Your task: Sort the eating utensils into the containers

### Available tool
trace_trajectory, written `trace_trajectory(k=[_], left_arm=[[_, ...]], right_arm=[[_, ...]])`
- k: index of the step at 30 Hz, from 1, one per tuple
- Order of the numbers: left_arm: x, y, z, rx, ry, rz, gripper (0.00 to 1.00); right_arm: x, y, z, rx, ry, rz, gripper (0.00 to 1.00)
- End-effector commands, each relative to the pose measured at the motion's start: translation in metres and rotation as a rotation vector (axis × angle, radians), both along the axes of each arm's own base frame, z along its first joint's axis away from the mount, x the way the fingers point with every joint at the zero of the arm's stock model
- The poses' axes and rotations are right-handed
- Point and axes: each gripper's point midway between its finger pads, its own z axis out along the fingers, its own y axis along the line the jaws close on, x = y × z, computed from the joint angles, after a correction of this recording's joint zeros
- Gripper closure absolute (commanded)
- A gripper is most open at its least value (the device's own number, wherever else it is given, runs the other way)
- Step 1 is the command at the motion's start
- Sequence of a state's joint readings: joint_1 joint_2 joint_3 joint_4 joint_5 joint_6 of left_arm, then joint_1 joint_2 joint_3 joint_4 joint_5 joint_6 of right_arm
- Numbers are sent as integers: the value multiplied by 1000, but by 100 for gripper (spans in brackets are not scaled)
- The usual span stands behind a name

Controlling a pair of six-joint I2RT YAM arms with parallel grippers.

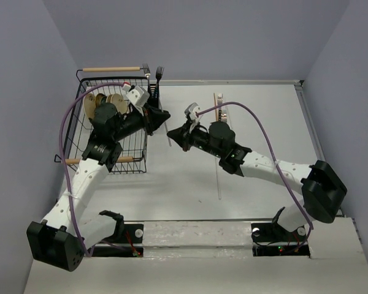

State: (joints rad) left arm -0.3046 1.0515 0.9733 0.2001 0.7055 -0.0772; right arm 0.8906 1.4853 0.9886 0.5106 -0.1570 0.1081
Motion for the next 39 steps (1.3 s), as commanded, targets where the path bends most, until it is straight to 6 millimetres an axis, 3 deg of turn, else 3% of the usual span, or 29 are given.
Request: trace_trajectory(k=[1,3,4,8,10,15,18,27,33,39], left_arm=[[7,8,18,2,-134,46,100],[14,14,21,8,-171,93,100],[19,17,23,26,-203,119,100],[47,34,37,74,-292,259,100],[57,38,49,85,-332,297,100],[100,53,65,140,-393,443,100],[126,55,55,178,-389,481,100],[164,61,69,165,-398,511,100],[180,55,45,179,-353,479,100],[181,46,20,170,-287,419,100]], right_arm=[[13,6,42,81,-102,-45,100],[24,6,41,71,-111,-89,95],[28,6,40,65,-114,-108,69],[44,0,38,50,-110,-195,33],[50,-5,35,40,-110,-239,28],[48,-16,26,13,-113,-267,27],[46,-25,16,-1,-100,-289,27],[37,-38,-13,-41,-57,-300,28],[39,-45,-25,-60,-38,-316,28],[39,-50,-33,-78,-28,-331,28]])
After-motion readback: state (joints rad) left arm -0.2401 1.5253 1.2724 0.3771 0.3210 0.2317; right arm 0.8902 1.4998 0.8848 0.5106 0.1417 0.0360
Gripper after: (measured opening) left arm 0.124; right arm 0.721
